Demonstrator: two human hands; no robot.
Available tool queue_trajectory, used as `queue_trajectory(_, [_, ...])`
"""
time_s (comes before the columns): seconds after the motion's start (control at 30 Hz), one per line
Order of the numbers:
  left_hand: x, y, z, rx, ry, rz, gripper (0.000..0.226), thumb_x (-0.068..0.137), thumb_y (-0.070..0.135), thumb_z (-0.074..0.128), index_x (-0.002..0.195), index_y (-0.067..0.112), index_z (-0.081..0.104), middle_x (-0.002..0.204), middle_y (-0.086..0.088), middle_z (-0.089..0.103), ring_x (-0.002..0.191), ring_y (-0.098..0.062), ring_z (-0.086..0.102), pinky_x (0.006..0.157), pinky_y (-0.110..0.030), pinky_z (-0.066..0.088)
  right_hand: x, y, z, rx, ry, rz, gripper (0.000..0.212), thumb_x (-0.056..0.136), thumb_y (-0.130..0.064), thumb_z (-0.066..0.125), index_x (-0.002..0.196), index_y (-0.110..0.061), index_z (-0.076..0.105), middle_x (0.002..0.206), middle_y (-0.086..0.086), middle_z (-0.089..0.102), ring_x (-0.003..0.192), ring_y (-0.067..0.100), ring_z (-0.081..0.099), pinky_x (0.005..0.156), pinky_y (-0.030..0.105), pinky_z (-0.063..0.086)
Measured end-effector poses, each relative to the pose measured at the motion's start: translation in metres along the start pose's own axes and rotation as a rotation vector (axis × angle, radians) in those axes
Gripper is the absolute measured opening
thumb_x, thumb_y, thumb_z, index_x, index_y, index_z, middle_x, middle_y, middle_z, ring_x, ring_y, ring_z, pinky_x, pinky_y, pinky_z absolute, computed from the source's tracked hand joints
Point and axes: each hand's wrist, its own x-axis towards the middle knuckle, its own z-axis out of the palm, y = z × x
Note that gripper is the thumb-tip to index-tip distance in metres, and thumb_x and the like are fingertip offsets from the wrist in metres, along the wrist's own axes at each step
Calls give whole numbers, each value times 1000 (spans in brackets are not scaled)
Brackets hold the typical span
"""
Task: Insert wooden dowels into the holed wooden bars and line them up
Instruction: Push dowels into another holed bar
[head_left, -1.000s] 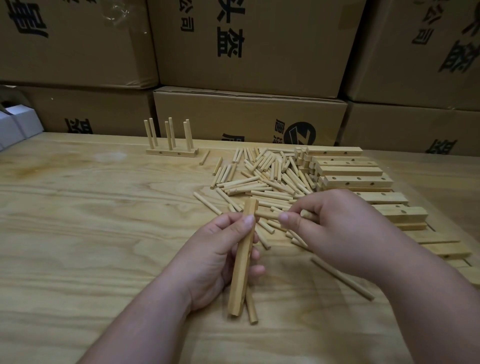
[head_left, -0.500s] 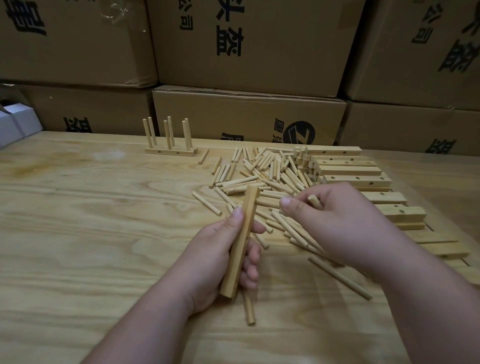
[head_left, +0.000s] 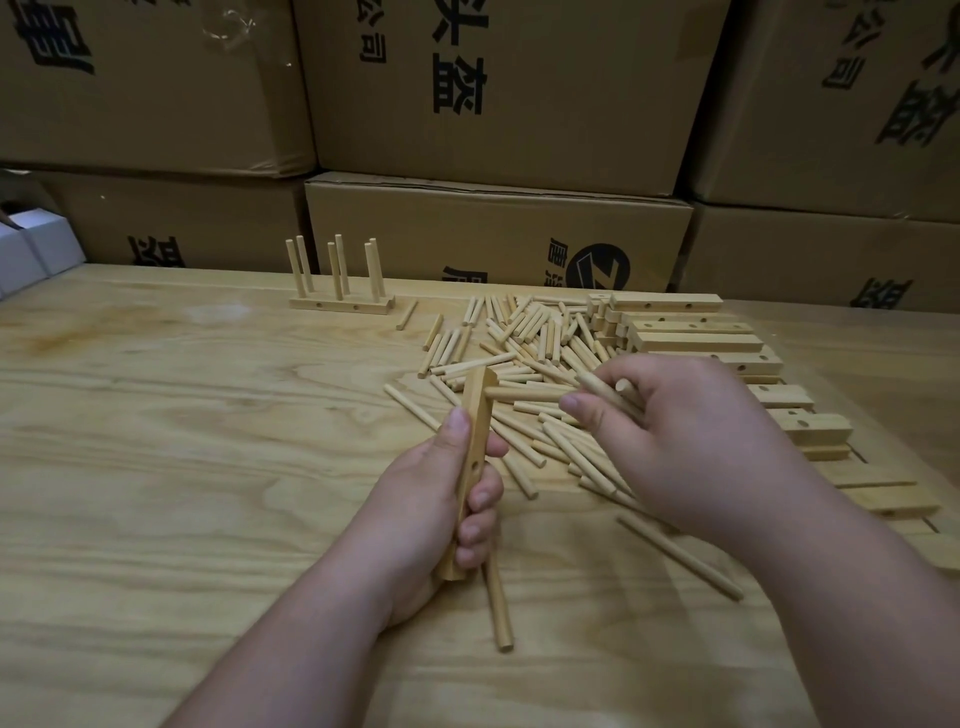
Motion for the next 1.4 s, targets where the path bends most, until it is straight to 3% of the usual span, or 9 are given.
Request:
queue_trajectory(0.13, [1, -1, 0, 33, 11, -12, 47, 98, 58, 42, 101, 13, 55, 58, 1, 40, 39, -9, 30, 36, -17, 27, 0, -3, 2, -19, 29, -35, 34, 88, -57, 52, 79, -27, 66, 50, -5, 55, 47, 8, 50, 45, 32, 46])
queue_trajectory(0.3, [-1, 0, -3, 3, -37, -75, 45, 96, 60, 45, 98, 16, 55, 60, 2, 37, 39, -8, 28, 35, -16, 27, -1, 0, 0, 41, 16, 8, 28, 91, -53, 59, 79, -29, 66, 59, -8, 63, 63, 5, 59, 52, 35, 54])
queue_trajectory(0.5, [1, -2, -1, 24, 11, -46, 44, 99, 58, 42, 100, 15, 52, 59, 3, 37, 39, -8, 27, 35, -16, 26, -1, -6, 5, -4, 27, -21, 37, 91, -53, 54, 77, -21, 66, 57, -3, 60, 57, 14, 57, 55, 40, 53])
queue_trajectory(0.8, [0, -3, -1, 8, -10, -8, 49, 97, 60, 42, 104, 13, 56, 59, 0, 39, 39, -10, 29, 37, -17, 28, 0, -4, 5, 45, 38, -6, 31, 91, -53, 57, 84, -27, 70, 60, -8, 63, 57, 7, 58, 54, 37, 54])
queue_trajectory(0.93, [2, 0, -3, -166, -3, -12, 48, 103, 52, 39, 115, 11, 61, 61, -3, 39, 40, -10, 29, 35, -18, 28, 0, -3, 6, 192, 72, 73, 28, 87, -64, 52, 92, -39, 64, 69, -22, 64, 76, -12, 60, 50, 14, 45])
queue_trajectory(1.07, [3, 5, -7, -348, -27, -34, 30, 94, 32, 42, 111, 11, 54, 63, -4, 39, 43, -12, 31, 35, -19, 28, -1, -2, 4, 414, 42, 190, 38, 77, -52, 38, 74, -17, 55, 52, -10, 50, 42, 4, 44, 36, 18, 33])
queue_trajectory(1.17, [4, 3, -7, -332, 5, 10, 28, 103, 33, 38, 114, 14, 56, 66, -4, 47, 46, -14, 39, 37, -22, 33, 0, -4, 8, 352, -62, 138, 41, 80, -50, 46, 79, -12, 59, 51, -8, 46, 41, 3, 38, 39, 26, 36])
queue_trajectory(1.33, [4, 2, -5, -233, 49, 99, 38, 104, 53, 36, 127, 37, 62, 69, -2, 52, 45, -13, 41, 38, -21, 33, -4, -4, 18, 334, -197, 6, 20, 90, -58, 55, 95, -39, 62, 51, -10, 47, 44, 3, 38, 42, 26, 33])
queue_trajectory(1.4, [3, 4, -5, -226, 34, 82, 40, 103, 56, 36, 126, 35, 61, 68, -2, 49, 43, -11, 34, 36, -17, 28, -4, -3, 22, 306, -200, 13, 11, 91, -52, 59, 93, -42, 61, 51, -13, 49, 43, 3, 39, 40, 23, 32])
